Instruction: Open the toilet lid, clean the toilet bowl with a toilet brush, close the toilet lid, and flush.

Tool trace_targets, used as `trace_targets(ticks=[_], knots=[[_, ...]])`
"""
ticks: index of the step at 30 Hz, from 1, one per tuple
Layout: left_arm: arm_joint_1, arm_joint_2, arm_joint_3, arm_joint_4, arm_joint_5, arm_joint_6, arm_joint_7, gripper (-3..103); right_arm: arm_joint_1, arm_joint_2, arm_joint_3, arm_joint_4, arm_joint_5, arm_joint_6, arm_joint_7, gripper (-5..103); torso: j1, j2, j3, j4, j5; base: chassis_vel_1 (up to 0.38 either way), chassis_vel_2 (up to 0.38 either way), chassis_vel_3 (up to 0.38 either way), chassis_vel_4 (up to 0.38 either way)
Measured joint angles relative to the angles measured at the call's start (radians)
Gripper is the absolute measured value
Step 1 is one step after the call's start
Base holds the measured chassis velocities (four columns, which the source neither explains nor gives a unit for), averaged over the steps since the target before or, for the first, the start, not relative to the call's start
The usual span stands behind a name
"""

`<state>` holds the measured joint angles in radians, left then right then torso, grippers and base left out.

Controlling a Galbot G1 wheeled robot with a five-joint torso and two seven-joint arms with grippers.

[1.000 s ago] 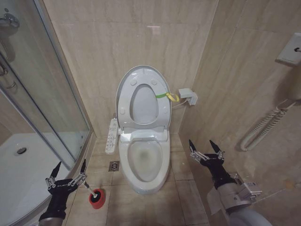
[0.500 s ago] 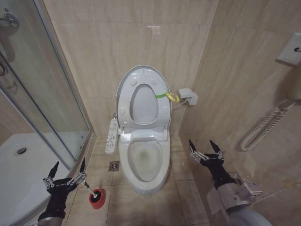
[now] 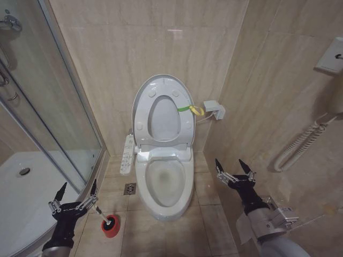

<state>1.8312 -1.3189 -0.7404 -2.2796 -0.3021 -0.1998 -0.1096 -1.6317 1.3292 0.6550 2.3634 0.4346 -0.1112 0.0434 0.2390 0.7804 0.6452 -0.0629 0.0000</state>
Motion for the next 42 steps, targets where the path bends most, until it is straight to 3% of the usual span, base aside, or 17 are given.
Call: trace_targets(ticks=[42], knots=[[-0.001, 0.001, -0.003, 0.000, 0.000, 0.002, 0.002, 97, 0.000, 0.000, 0.000, 0.000, 0.000, 0.000, 0.000, 100, 0.000, 0.000, 0.000, 0.0000, 0.0000, 0.000, 0.000, 0.000, 0.000]])
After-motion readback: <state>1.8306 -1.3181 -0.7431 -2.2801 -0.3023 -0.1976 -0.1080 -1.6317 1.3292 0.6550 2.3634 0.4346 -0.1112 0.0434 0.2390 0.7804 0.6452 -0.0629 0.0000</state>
